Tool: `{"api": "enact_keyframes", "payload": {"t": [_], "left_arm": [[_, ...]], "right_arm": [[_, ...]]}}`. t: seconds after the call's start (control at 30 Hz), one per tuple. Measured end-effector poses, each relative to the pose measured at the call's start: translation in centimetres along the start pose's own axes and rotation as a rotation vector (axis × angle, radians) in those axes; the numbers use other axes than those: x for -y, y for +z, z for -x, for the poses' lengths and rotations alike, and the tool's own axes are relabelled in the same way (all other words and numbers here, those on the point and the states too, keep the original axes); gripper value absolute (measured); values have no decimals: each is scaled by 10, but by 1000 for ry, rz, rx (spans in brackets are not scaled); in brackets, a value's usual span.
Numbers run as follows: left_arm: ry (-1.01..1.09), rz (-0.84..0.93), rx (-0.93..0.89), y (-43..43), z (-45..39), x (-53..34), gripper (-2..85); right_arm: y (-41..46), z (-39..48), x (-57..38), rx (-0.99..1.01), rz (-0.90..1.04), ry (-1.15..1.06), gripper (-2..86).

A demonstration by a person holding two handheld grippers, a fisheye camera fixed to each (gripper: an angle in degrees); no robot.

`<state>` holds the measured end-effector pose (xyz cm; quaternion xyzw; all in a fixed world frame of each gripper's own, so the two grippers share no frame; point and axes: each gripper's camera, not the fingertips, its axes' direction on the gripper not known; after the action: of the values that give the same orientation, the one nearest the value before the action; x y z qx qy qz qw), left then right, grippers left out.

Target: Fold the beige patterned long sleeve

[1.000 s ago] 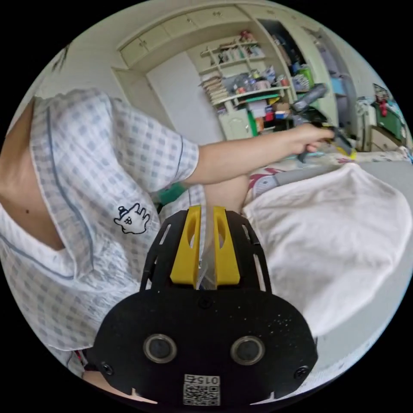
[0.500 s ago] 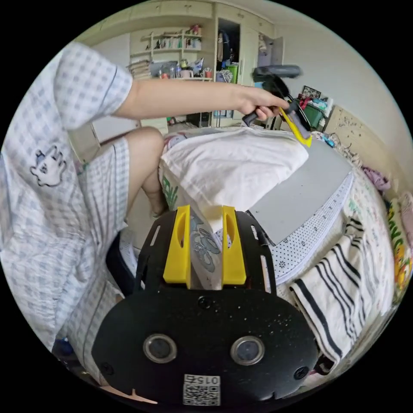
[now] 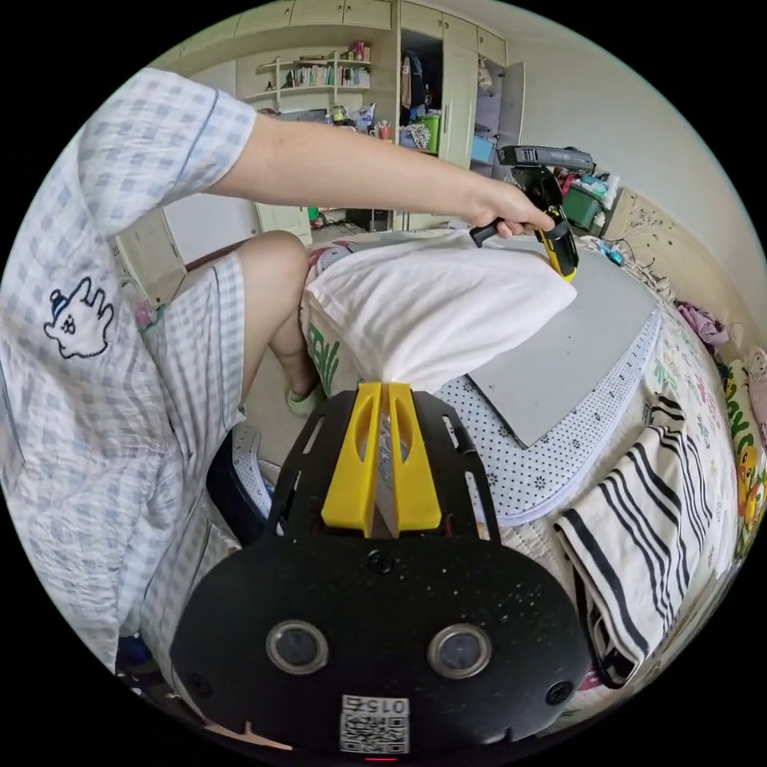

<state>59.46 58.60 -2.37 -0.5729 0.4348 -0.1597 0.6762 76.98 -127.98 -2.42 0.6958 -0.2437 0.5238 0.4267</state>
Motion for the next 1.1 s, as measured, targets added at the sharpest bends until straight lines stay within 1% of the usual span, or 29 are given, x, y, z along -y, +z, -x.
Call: {"api": "enact_keyframes", "payload": {"t": [0.1,0.17,0.23,0.3,0.33,0.37,0.4,0.43,0.53,0.63,0.67,0.73,0.8,0.83,0.87,0.97,1.1], "left_arm": [[1,-6,2,-2,8,1,-3],[-17,-18,-38,-11,26,-1,3],[-38,-44,-106,-28,47,-7,15],[-70,-140,-160,-62,75,-27,45],[-92,-217,-179,-88,96,-47,55],[-113,-284,-198,-113,120,-70,62],[-127,-310,-207,-124,133,-83,64],[-170,-345,-221,-141,162,-106,72],[-323,-403,-307,-163,246,-166,96],[-458,-434,-403,-156,319,-221,104],[-488,-426,-414,-148,338,-238,109],[-512,-397,-407,-132,358,-260,121],[-564,-345,-481,-119,381,-269,132],[-535,-352,-561,-121,393,-266,134],[-516,-360,-582,-126,401,-262,133],[-481,-338,-530,-135,410,-252,135],[-486,-322,-608,-122,422,-247,140]], "right_arm": [[8,-17,1,23,60,36,38],[2,-28,1,82,57,17,62],[-17,-43,2,198,45,-43,75],[-59,-69,1,389,-43,-138,70],[-71,-78,-1,429,-88,-143,69],[-92,-99,-5,484,-198,-139,67],[-108,-123,-10,496,-307,-85,64],[-114,-136,-12,494,-356,-40,62],[-126,-211,-28,466,-596,282,86],[-122,-246,-34,488,-705,406,97],[-117,-257,-31,476,-714,450,104],[-106,-269,-13,343,-641,508,112],[-95,-278,5,277,-569,536,121],[-91,-281,11,269,-549,543,125],[-83,-289,22,258,-509,563,132],[-60,-313,44,240,-437,617,140],[-22,-350,60,213,-310,687,144]]}}
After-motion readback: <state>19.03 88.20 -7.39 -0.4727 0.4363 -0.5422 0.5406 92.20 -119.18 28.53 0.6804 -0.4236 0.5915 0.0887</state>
